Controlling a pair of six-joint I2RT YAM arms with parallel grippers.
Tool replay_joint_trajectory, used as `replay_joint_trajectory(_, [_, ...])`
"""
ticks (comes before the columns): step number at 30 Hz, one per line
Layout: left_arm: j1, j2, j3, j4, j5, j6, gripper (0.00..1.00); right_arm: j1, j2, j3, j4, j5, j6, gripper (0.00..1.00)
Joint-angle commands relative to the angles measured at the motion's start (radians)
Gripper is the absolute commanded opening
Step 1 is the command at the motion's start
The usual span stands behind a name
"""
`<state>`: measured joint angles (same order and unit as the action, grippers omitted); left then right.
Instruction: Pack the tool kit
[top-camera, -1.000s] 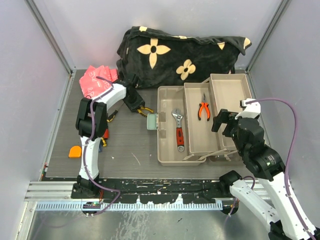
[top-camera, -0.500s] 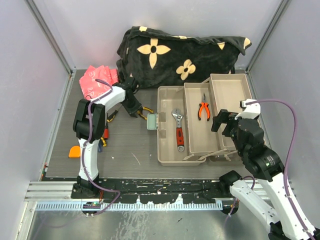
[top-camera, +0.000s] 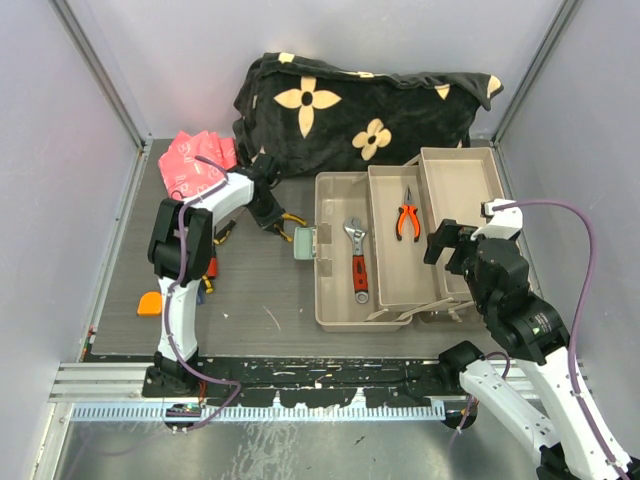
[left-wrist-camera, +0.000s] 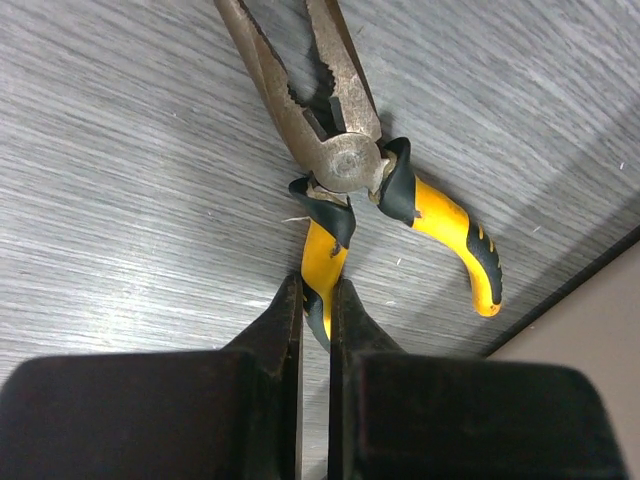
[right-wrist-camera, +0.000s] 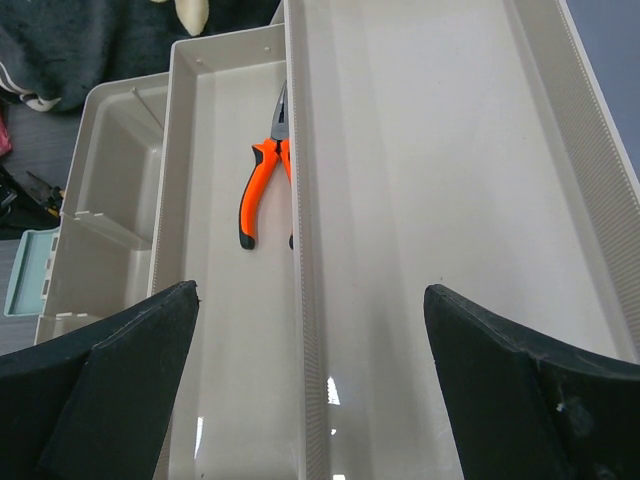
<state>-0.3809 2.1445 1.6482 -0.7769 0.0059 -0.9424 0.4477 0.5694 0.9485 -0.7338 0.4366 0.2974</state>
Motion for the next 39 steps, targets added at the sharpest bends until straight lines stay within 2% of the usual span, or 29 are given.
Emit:
replay_joint_trajectory(1, [0.017, -0.028, 0.061, -0.071, -0.089, 0.079, 0.00, -0.003, 0.006, 0.019, 0.054, 0.014, -0.006, 1.00])
replay_joint_trajectory(6, [0.031, -0.214, 0.161, -0.094, -0.224, 0.230, 0.00, -0.003, -0.011, 0.029, 0.056, -0.006, 0.010, 1.00])
replay_joint_trajectory(11, [0.000, -0.394, 0.205, -0.058, -0.284, 0.372, 0.00, -0.004, -0.044, 0.047, 0.039, -0.035, 0.028, 1.00])
replay_joint_trajectory(16, [-0.131, -0.508, 0.205, 0.005, -0.291, 0.499, 0.00, -0.003, -0.073, 0.098, -0.020, -0.037, 0.028, 1.00])
replay_joint_trajectory(20, [-0.284, -0.554, 0.146, 0.114, -0.194, 0.586, 0.00, -0.004, -0.107, 0.145, -0.071, -0.032, 0.029, 1.00])
replay_joint_trajectory(24, [-0.386, -0.518, 0.121, 0.153, -0.030, 0.571, 0.00, -0.003, -0.140, 0.189, -0.133, -0.011, 0.037, 1.00])
replay_joint_trajectory(28, [-0.450, -0.425, 0.170, 0.163, 0.096, 0.532, 0.00, -0.004, -0.174, 0.208, -0.184, 0.011, 0.061, 1.00])
replay_joint_trajectory(32, [-0.524, -0.302, 0.282, 0.145, 0.149, 0.510, 0.00, -0.004, -0.197, 0.220, -0.216, 0.034, 0.080, 1.00])
replay_joint_trajectory(39, [-0.586, -0.118, 0.452, 0.142, 0.201, 0.432, 0.00, -0.004, -0.182, 0.238, -0.238, 0.036, 0.072, 1.00])
